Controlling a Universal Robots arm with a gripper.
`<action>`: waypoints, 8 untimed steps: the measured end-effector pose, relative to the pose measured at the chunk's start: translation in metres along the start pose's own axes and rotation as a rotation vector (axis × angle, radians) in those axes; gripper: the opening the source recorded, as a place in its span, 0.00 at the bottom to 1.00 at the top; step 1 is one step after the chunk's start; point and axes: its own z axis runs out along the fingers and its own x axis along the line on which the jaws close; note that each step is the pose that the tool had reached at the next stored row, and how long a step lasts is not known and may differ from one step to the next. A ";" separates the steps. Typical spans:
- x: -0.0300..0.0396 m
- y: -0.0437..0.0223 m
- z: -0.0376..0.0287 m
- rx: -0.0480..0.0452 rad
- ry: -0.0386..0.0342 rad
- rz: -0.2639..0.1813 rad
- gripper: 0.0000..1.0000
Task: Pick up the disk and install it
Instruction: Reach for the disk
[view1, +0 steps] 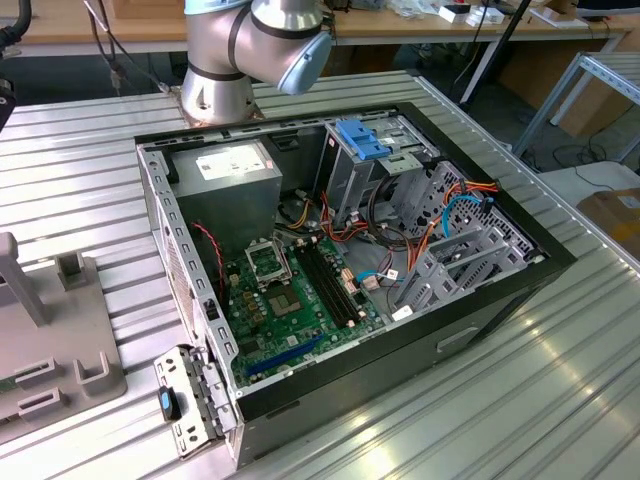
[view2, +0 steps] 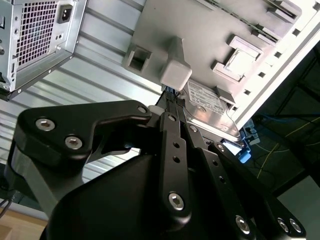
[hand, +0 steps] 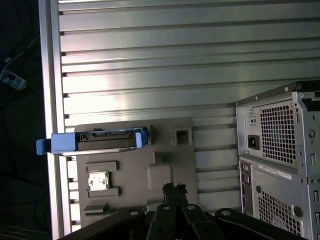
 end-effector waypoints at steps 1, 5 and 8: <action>0.0003 0.0000 0.0000 -0.0001 -0.0001 0.000 0.11; 0.0039 -0.0003 -0.0001 0.0000 0.0000 0.000 0.11; 0.0088 -0.0007 -0.0001 -0.0001 -0.0001 0.000 0.11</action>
